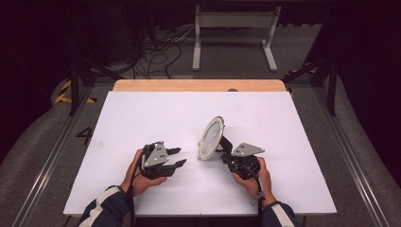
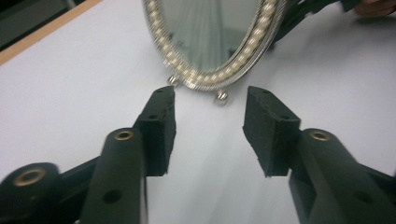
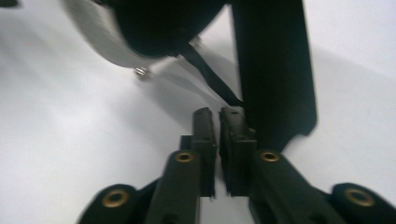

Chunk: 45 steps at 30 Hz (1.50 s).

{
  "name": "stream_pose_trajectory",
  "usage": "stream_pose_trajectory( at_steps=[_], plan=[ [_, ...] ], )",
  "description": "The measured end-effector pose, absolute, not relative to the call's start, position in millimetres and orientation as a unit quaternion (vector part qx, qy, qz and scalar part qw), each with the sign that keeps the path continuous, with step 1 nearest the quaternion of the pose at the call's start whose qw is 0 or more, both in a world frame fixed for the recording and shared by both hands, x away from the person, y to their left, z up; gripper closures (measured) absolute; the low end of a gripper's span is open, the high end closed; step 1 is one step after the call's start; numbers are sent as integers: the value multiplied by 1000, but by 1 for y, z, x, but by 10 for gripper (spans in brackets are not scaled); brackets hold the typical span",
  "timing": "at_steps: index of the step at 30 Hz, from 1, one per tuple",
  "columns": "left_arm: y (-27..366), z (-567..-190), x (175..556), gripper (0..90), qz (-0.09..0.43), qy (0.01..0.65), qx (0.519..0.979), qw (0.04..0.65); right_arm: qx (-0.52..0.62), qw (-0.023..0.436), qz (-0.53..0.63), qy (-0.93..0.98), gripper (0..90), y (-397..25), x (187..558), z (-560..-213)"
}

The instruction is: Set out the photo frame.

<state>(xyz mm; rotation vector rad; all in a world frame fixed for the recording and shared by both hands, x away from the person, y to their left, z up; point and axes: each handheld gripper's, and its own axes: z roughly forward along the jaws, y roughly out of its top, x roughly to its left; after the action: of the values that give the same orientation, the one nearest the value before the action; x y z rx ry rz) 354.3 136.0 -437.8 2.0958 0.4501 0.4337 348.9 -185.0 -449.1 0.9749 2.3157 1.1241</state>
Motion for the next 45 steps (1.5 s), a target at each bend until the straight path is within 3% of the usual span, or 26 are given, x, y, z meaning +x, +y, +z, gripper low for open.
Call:
stream_pose_trajectory(
  at_steps=[2, 9, 16, 28, 45],
  plan=[
    [145, -441, 352, 460, 183, 196, 852, 450, 335, 193, 406, 828, 823, -180, 344, -446],
    [169, -445, 338, 331, 189, 214, 856, 430, 332, 186, 429, 819, 582, -160, 332, -442],
    [187, -454, 329, 192, 182, 240, 862, 408, 358, 206, 445, 795, 461, -149, 334, -443],
    [201, -457, 316, 168, 184, 254, 859, 404, 388, 216, 469, 764, 403, -135, 346, -445],
    [211, -460, 305, 162, 190, 265, 859, 394, 426, 202, 495, 730, 398, -123, 357, -444]
  ],
)
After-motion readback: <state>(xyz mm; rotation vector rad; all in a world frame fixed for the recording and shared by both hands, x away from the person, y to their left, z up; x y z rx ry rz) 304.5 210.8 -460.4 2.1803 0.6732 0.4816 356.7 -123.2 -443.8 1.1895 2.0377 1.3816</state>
